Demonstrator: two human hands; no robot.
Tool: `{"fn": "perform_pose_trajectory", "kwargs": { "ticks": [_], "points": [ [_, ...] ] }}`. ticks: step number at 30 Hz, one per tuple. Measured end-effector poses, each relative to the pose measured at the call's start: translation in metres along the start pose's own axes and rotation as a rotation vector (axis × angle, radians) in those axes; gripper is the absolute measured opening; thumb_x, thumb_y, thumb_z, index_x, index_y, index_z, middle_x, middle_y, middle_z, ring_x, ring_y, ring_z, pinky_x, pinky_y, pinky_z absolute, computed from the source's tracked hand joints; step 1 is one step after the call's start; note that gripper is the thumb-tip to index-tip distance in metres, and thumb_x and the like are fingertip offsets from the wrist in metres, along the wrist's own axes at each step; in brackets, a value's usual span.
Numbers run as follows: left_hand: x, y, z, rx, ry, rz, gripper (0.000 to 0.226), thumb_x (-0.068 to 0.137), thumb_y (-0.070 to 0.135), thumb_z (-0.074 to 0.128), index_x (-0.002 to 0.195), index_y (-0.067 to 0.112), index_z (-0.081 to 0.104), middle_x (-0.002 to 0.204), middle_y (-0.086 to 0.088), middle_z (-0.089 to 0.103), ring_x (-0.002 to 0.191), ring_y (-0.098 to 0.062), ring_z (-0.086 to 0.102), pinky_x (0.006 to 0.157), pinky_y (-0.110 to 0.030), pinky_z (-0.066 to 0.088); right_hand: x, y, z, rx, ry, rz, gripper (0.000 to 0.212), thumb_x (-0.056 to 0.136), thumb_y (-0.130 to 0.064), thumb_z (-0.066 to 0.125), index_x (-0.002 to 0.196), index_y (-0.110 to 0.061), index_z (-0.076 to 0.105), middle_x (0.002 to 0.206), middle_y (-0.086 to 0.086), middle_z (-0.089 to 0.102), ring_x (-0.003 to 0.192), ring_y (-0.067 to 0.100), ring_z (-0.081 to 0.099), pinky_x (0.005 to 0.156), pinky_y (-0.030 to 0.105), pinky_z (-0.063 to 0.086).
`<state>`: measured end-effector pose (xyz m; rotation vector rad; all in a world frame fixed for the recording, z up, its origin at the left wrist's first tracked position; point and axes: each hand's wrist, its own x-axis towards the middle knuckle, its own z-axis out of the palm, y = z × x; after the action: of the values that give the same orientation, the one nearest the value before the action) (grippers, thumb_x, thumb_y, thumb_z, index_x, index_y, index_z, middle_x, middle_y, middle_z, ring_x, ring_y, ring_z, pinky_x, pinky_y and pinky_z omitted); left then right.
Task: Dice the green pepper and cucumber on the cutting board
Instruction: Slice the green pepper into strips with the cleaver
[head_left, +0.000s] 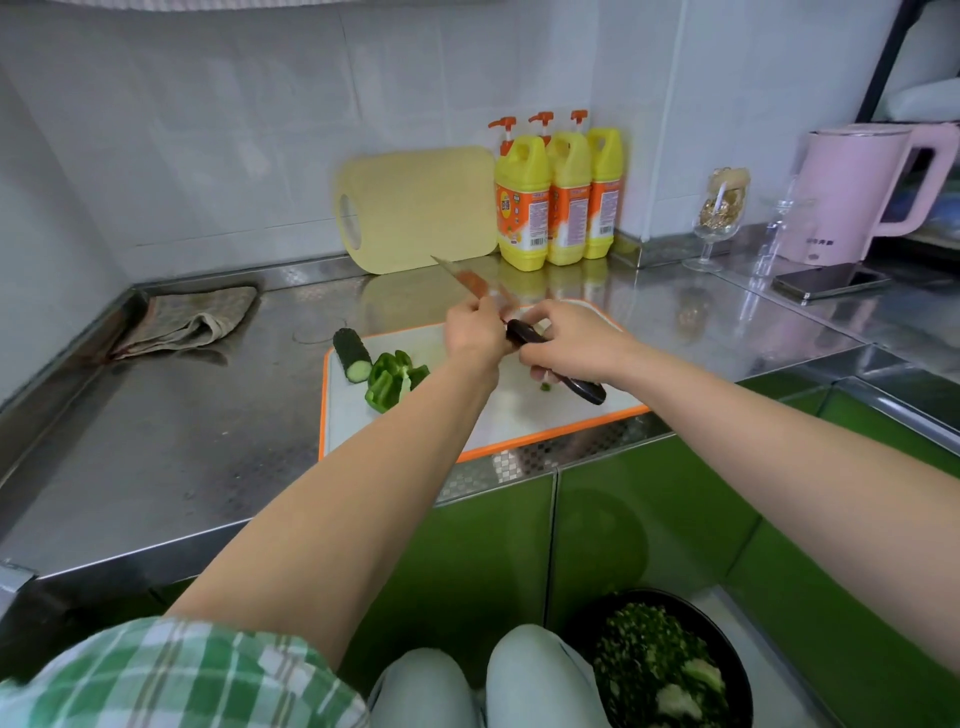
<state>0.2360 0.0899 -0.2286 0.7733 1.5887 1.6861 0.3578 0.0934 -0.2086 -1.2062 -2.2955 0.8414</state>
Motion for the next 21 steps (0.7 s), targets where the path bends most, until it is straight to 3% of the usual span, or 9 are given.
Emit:
{"fn": "perform_pose_trajectory", "kwargs": {
  "ticks": [3, 5, 7, 12, 17, 21],
  "points": [
    [-0.007, 0.004, 0.012, -0.033, -0.151, 0.014, 0.021, 0.102, 0.018, 0.038, 0.095, 0.008, 0.055, 0.099, -0.014, 0.064, 0.066, -0.026, 0.066, 0.064, -0.033, 0.059, 0.002, 0.009, -0.005, 0.107, 0.164, 0.051, 0.022, 0.091, -0.024, 0.051, 0.109, -0.013, 0.058, 0.069, 0.004, 0.061, 0.055, 0.016, 0.055, 0.051, 0.027, 0.043],
    [-0.005, 0.001, 0.014, 0.082, -0.202, 0.072, 0.025, 0.102, 0.019, 0.038, 0.114, 0.007, 0.056, 0.098, -0.011, 0.060, 0.065, -0.022, 0.063, 0.069, -0.035, 0.059, 0.003, 0.020, -0.012, 0.237, 0.239, 0.100, 0.017, 0.095, -0.021, 0.045, 0.099, -0.011, 0.058, 0.063, 0.006, 0.056, 0.048, 0.018, 0.049, 0.045, 0.026, 0.039],
    [0.001, -0.007, 0.013, 0.285, -0.208, 0.150, 0.029, 0.099, 0.012, 0.039, 0.113, 0.006, 0.064, 0.097, -0.009, 0.061, 0.070, -0.023, 0.060, 0.073, -0.035, 0.055, 0.005, 0.034, -0.019, 0.289, 0.289, 0.164, 0.016, 0.098, -0.019, 0.043, 0.093, -0.011, 0.055, 0.062, 0.007, 0.053, 0.047, 0.018, 0.045, 0.044, 0.025, 0.037],
    [0.010, -0.028, 0.012, 0.810, -0.197, 0.372, 0.039, 0.089, 0.000, 0.041, 0.108, 0.015, 0.072, 0.116, -0.004, 0.069, 0.108, -0.023, 0.061, 0.092, -0.028, 0.047, 0.021, 0.069, -0.031, 0.180, 0.349, 0.302, 0.015, 0.095, -0.019, 0.043, 0.086, -0.011, 0.052, 0.069, 0.013, 0.059, 0.052, 0.024, 0.051, 0.053, 0.032, 0.043],
    [0.031, -0.043, 0.020, 1.024, -0.242, 0.462, 0.053, 0.083, -0.007, 0.039, 0.116, 0.022, 0.068, 0.123, -0.006, 0.064, 0.117, -0.024, 0.055, 0.098, -0.034, 0.045, 0.030, 0.083, -0.030, 0.003, 0.311, 0.382, 0.026, 0.091, -0.015, 0.040, 0.067, -0.008, 0.049, 0.058, 0.016, 0.056, 0.049, 0.027, 0.052, 0.052, 0.033, 0.045],
    [0.041, -0.047, 0.026, 1.218, -0.259, 0.557, 0.043, 0.089, 0.004, 0.045, 0.119, 0.025, 0.068, 0.117, -0.009, 0.062, 0.114, -0.028, 0.051, 0.088, -0.034, 0.044, 0.035, 0.083, -0.033, -0.080, 0.219, 0.431, 0.027, 0.087, -0.007, 0.040, 0.065, 0.000, 0.053, 0.059, 0.021, 0.058, 0.049, 0.029, 0.054, 0.053, 0.030, 0.045]
  ]
}}
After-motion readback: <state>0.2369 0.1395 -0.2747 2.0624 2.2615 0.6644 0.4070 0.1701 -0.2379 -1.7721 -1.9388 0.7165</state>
